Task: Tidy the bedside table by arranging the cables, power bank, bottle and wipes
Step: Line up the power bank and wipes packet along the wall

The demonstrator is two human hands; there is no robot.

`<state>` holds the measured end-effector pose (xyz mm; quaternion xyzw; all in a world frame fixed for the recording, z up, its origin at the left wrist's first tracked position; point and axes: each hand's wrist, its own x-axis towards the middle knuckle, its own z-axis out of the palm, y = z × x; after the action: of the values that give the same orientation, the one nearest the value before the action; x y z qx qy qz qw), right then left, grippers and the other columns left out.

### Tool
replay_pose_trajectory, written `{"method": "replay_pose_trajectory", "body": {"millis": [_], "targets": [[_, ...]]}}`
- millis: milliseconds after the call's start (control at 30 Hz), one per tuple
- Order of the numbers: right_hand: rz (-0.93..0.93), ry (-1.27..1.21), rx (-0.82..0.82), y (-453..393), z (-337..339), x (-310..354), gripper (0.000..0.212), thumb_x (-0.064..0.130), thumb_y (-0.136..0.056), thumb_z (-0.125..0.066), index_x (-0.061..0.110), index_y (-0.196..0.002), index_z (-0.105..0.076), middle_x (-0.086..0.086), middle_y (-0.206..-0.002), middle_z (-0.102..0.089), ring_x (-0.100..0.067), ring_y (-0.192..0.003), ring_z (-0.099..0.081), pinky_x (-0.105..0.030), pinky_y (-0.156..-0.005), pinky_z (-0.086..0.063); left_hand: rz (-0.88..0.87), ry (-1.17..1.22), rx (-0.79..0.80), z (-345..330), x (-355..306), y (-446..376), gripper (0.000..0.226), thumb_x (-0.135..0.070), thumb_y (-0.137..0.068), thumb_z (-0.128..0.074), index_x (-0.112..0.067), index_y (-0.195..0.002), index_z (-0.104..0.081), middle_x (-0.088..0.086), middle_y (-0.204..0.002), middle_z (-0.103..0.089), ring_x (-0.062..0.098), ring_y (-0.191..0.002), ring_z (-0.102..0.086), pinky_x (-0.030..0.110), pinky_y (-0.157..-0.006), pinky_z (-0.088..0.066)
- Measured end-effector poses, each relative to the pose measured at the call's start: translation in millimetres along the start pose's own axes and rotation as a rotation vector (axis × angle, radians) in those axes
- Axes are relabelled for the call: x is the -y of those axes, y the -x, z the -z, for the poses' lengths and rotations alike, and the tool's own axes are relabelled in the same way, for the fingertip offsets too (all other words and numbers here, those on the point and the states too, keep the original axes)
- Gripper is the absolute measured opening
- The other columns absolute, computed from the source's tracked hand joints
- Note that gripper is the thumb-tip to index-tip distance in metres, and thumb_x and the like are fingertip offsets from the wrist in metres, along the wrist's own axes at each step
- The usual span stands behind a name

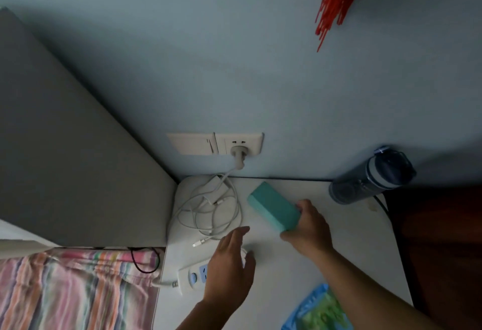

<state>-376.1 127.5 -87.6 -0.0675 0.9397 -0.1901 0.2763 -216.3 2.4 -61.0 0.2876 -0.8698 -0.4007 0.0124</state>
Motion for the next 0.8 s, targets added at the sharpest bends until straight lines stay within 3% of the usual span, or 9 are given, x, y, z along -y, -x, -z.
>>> {"method": "replay_pose_trajectory", "body": {"millis": [133,233,367,433,500,567,667,733,800], "targets": [[-0.28,-0.851,0.202,-6.1,15.2,-1.6,0.029,0.018,-0.064,-0.074,0.016,-0.091,-0.066,-0.009,-0.09,-0.067,-0.023,-0.073,-0.064,-0.033,-0.057,-0.057,0.175,0.139,0.035,-5.7,-8.4,-1.5,0.038,-0.021,-0.084,-0.062,-0.033,-0.119,-0.054,-0.014,-0.109,-0.065,-0.002,-0.087,-0.061,0.024,-0.081,-0.051],[-0.432,-1.129,0.347,-11.8,22.1,-5.8,0.025,0.024,-0.075,-0.061,0.01,-0.093,-0.069,-0.011,-0.073,-0.066,-0.02,-0.059,-0.061,-0.026,-0.049,-0.045,0.216,0.145,0.079,-11.3,-8.8,-1.0,0.036,-0.022,-0.084,-0.062,-0.033,-0.118,-0.054,-0.015,-0.104,-0.064,0.0,-0.087,-0.062,0.024,-0.08,-0.051],[-0.427,-1.083,0.488,-26.0,21.5,-7.9,0.042,0.042,-0.084,-0.049,0.008,-0.098,-0.07,-0.014,-0.066,-0.065,-0.018,-0.049,-0.053,-0.022,-0.04,-0.032,0.249,0.152,0.11,-14.2,-6.8,-3.7,0.031,-0.021,-0.086,-0.06,-0.033,-0.114,-0.056,-0.015,-0.099,-0.065,-0.003,-0.081,-0.062,0.02,-0.073,-0.051],[-0.438,-0.993,0.368,-33.8,18.7,-6.4,0.051,0.05,-0.088,-0.047,0.006,-0.097,-0.07,-0.016,-0.063,-0.063,-0.016,-0.04,-0.045,-0.018,-0.034,-0.025,0.264,0.148,0.117,-13.8,-4.6,-5.3,0.026,-0.021,-0.088,-0.059,-0.034,-0.111,-0.057,-0.017,-0.094,-0.064,-0.007,-0.079,-0.059,0.012,-0.067,-0.045],[-0.408,-0.808,0.138,-40.2,13.4,-6.0,0.05,0.051,-0.091,-0.052,0.004,-0.096,-0.069,-0.013,-0.063,-0.063,-0.015,-0.038,-0.045,-0.019,-0.034,-0.032,0.277,0.141,0.125,-12.8,-2.7,-5.6,0.024,-0.022,-0.089,-0.059,-0.037,-0.108,-0.057,-0.02,-0.091,-0.063,-0.009,-0.079,-0.058,0.009,-0.064,-0.042],[-0.35,-0.773,0.001,-44.3,8.3,-4.6,0.041,0.041,-0.092,-0.058,0.002,-0.102,-0.065,-0.013,-0.076,-0.067,-0.017,-0.046,-0.053,-0.024,-0.042,-0.044,0.283,0.138,0.135,-11.6,-1.0,-5.4,0.025,-0.022,-0.089,-0.059,-0.039,-0.107,-0.056,-0.022,-0.09,-0.062,-0.008,-0.079,-0.058,0.008,-0.064,-0.041],[-0.306,-0.851,-0.022,-49.3,5.7,-2.3,0.033,0.019,-0.09,-0.065,0.0,-0.115,-0.055,-0.02,-0.107,-0.068,-0.023,-0.065,-0.064,-0.033,-0.059,-0.056,0.293,0.137,0.136,-11.1,0.8,-5.1,0.025,-0.022,-0.088,-0.061,-0.039,-0.106,-0.056,-0.022,-0.089,-0.062,-0.007,-0.078,-0.059,0.007,-0.063,-0.04],[-0.282,-0.859,-0.027,-50.9,4.7,2.2,0.033,0.011,-0.087,-0.068,0.001,-0.116,-0.055,-0.02,-0.111,-0.067,-0.028,-0.079,-0.068,-0.04,-0.073,-0.06,0.305,0.138,0.124,-11.0,1.7,-5.2,0.025,-0.023,-0.087,-0.061,-0.04,-0.104,-0.056,-0.02,-0.089,-0.064,-0.007,-0.078,-0.06,0.007,-0.063,-0.039],[-0.218,-0.717,-0.1,-49.3,3.6,10.8,0.027,0.007,-0.08,-0.073,0.007,-0.106,-0.064,-0.015,-0.105,-0.071,-0.027,-0.082,-0.068,-0.035,-0.075,-0.059,0.308,0.141,0.116,-12.4,2.9,-6.5,0.025,-0.023,-0.086,-0.062,-0.041,-0.103,-0.056,-0.02,-0.088,-0.064,-0.007,-0.077,-0.06,0.007,-0.063,-0.039]]}}
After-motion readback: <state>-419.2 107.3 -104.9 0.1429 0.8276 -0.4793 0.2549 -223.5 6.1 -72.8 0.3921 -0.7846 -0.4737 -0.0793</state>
